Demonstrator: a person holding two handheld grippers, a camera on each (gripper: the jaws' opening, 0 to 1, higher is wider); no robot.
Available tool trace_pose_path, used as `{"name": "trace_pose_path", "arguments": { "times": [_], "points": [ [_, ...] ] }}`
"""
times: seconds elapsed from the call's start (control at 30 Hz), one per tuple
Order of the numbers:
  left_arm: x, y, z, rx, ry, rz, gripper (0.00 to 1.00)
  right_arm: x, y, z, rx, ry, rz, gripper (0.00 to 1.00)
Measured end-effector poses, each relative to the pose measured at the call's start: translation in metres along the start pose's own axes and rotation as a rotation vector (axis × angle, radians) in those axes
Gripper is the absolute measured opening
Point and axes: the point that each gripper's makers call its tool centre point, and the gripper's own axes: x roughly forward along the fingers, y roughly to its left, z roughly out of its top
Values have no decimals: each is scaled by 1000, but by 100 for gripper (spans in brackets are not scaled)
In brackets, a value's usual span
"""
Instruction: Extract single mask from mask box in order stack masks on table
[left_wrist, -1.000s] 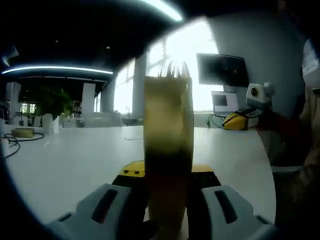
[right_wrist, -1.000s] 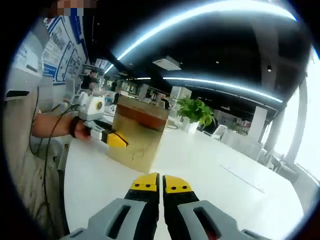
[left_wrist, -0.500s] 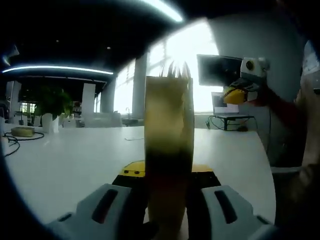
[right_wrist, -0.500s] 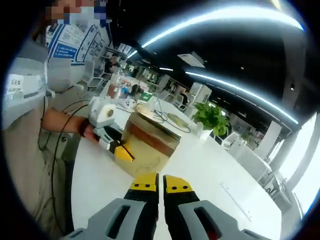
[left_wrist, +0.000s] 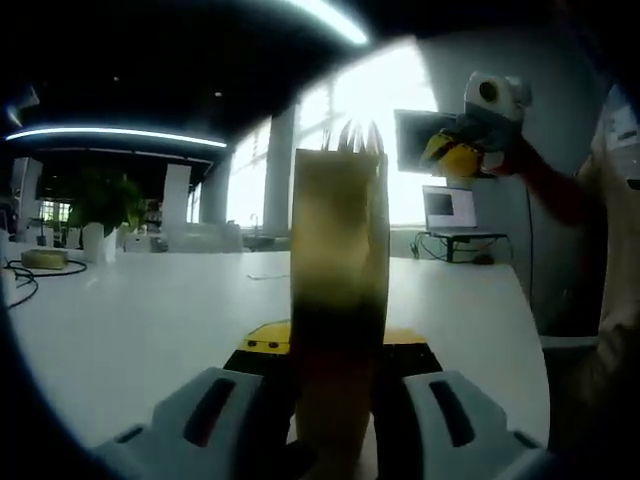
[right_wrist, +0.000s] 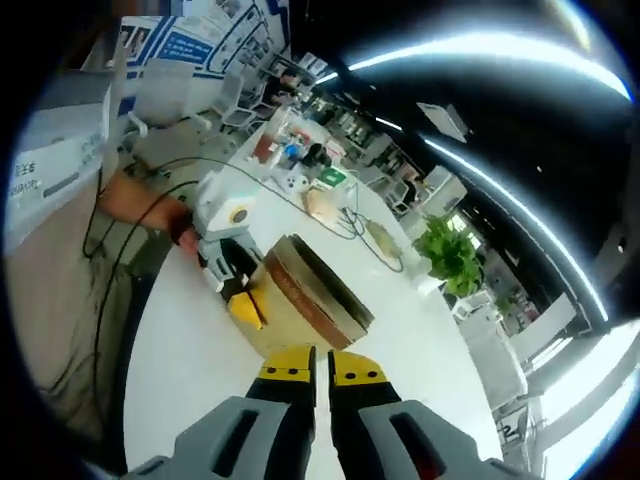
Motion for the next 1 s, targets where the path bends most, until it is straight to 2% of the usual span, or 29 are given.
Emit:
{"name": "trace_pose_path", "arguments": {
  "times": [0.07,0.53,1.0],
  "points": [
    [0,1,0,-10,-2,-3,19,3,0,3,-38,16,16,2],
    [0,-1,1,-8,-3,-2,19,26,-3,18,-160,63,90,1],
    [-1,-1,1,-9,-4,-7,19,50,-1,23,-295,114,158,2]
  ]
}}
